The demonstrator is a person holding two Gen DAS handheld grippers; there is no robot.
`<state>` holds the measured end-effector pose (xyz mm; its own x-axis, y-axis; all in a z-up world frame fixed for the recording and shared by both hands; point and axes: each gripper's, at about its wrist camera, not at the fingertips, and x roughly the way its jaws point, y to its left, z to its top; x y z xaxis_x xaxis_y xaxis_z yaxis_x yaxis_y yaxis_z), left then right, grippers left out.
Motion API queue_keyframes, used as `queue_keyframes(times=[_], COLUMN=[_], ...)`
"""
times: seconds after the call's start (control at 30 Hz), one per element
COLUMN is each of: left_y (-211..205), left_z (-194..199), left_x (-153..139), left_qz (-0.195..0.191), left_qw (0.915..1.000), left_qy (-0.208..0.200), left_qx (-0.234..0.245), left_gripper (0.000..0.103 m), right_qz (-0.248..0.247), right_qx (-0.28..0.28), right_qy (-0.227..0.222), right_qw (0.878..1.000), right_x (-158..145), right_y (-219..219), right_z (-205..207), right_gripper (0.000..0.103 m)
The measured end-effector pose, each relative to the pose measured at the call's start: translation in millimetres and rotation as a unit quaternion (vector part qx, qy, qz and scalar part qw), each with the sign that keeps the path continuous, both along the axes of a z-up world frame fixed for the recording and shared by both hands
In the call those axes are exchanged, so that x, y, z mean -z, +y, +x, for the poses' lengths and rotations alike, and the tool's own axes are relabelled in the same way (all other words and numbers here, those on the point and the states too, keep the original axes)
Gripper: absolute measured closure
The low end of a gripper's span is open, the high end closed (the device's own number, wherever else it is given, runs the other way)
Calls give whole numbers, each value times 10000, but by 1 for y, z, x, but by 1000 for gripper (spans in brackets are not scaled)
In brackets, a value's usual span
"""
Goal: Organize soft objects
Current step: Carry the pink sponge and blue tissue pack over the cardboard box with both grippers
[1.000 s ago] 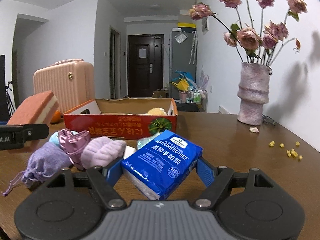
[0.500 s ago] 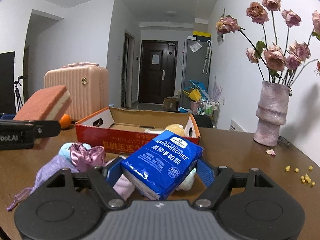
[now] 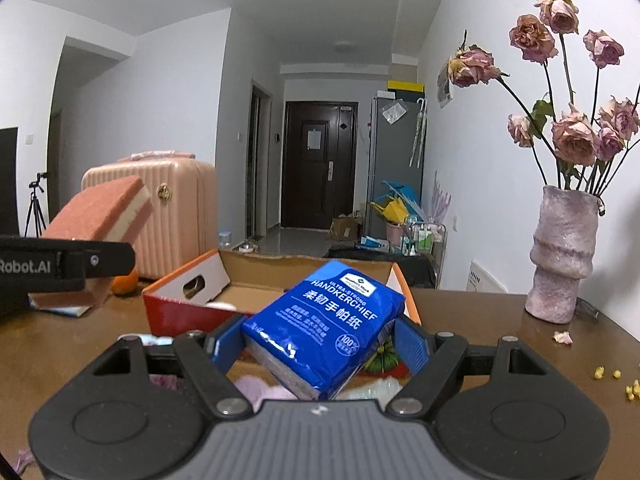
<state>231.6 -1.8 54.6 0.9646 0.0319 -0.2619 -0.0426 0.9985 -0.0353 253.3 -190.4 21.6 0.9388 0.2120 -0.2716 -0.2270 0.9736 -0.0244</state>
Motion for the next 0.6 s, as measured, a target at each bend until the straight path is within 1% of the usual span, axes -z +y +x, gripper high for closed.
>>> queue_keyframes(times=[0.27, 0.43, 0.6], left_y=[9, 10, 10], left_z=[28, 48, 67], left_x=[-9, -10, -8], left_qz=[-22, -54, -32], left_qw=[9998, 9998, 9998], left_qy=[-138, -133, -106], left_qx=[-135, -150, -154], left_gripper=[24, 24, 24], right_qz=[108, 137, 132], right_qx=[-8, -24, -50], right_qy=[-69, -116, -71], right_qw=[9999, 9998, 9999], right_x=[-7, -10, -10], right_y=[4, 9, 14], right_z=[33, 53, 75], right_gripper=[25, 25, 25])
